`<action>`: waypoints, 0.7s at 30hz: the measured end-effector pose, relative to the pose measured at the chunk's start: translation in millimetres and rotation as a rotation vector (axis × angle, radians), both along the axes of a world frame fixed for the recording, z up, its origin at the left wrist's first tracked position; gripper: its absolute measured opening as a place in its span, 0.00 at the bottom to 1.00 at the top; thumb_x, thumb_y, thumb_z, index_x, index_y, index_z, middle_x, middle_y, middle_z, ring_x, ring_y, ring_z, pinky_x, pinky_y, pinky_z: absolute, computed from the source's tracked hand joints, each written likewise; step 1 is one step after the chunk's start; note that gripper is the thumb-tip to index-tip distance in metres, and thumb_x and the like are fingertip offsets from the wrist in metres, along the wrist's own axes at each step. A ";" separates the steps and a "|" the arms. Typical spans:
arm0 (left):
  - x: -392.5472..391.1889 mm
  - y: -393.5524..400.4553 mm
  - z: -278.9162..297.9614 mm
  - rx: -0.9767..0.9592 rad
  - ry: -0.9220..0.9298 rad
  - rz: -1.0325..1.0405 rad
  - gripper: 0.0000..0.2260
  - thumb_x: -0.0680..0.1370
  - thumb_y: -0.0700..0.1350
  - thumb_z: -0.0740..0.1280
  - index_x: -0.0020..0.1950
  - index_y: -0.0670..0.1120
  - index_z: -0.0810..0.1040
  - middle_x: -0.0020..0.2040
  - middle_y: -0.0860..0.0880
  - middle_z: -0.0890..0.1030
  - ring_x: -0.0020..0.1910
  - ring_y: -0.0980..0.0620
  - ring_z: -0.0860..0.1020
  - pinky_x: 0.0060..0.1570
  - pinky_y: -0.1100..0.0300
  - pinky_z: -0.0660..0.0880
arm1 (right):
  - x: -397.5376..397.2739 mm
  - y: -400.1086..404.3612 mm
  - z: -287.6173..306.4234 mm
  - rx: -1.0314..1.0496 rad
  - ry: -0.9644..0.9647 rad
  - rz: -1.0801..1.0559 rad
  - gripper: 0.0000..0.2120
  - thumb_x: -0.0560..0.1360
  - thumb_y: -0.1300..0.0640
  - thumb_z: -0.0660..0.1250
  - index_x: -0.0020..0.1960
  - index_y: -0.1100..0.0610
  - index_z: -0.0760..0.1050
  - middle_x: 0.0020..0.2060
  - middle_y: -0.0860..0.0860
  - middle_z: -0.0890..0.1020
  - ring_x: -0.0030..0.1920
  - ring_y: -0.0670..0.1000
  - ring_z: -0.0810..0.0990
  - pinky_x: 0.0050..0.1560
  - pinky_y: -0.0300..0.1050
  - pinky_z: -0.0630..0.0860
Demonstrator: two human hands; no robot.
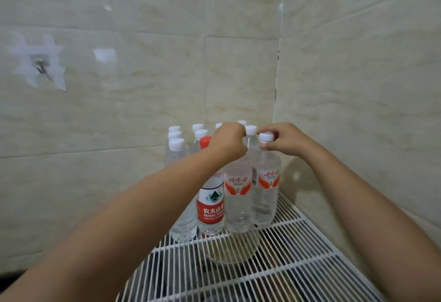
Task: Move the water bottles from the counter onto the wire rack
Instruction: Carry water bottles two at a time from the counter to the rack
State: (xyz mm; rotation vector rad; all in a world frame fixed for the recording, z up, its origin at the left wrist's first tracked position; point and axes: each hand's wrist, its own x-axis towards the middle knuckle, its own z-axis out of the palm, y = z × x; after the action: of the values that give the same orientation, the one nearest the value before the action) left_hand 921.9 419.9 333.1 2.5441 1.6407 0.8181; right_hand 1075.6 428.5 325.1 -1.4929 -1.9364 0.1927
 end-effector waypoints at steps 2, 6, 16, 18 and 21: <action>-0.1 0.9 -2.2 0.024 -0.012 0.015 0.13 0.77 0.39 0.63 0.60 0.38 0.75 0.63 0.43 0.76 0.61 0.44 0.74 0.56 0.57 0.70 | -3.7 4.8 -1.9 0.003 0.026 0.026 0.18 0.71 0.64 0.69 0.61 0.58 0.76 0.59 0.56 0.79 0.50 0.47 0.74 0.41 0.29 0.69; 0.2 5.7 -7.7 0.050 -0.019 0.050 0.11 0.77 0.41 0.64 0.57 0.39 0.76 0.56 0.41 0.79 0.56 0.44 0.76 0.48 0.57 0.70 | -7.8 10.8 -6.5 0.016 0.054 0.042 0.18 0.71 0.64 0.69 0.61 0.59 0.75 0.61 0.56 0.78 0.51 0.47 0.73 0.51 0.38 0.68; 3.0 7.9 -19.1 0.067 -0.004 0.075 0.17 0.77 0.46 0.64 0.65 0.42 0.71 0.60 0.43 0.78 0.59 0.45 0.75 0.55 0.54 0.72 | 1.8 14.5 -29.1 -0.001 0.292 0.061 0.21 0.73 0.63 0.68 0.65 0.56 0.72 0.61 0.54 0.77 0.51 0.47 0.75 0.52 0.39 0.71; -0.1 7.8 -28.7 0.055 0.010 0.060 0.18 0.78 0.47 0.63 0.66 0.43 0.70 0.61 0.43 0.77 0.60 0.46 0.75 0.55 0.55 0.72 | -2.7 12.3 -42.1 -0.007 0.387 0.056 0.21 0.73 0.63 0.67 0.65 0.55 0.71 0.62 0.53 0.77 0.54 0.48 0.74 0.55 0.40 0.72; 0.9 10.6 -40.8 0.031 0.053 0.073 0.17 0.78 0.48 0.62 0.65 0.43 0.69 0.61 0.43 0.76 0.60 0.46 0.74 0.55 0.55 0.72 | -9.5 7.9 -56.6 -0.003 0.418 0.019 0.22 0.74 0.62 0.66 0.67 0.55 0.69 0.61 0.52 0.76 0.53 0.47 0.73 0.53 0.39 0.69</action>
State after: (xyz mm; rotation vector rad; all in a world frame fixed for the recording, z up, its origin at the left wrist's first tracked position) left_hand 922.8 430.5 292.2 2.5614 1.7601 0.7934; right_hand 1066.1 436.3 268.5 -1.3128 -1.6131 0.4765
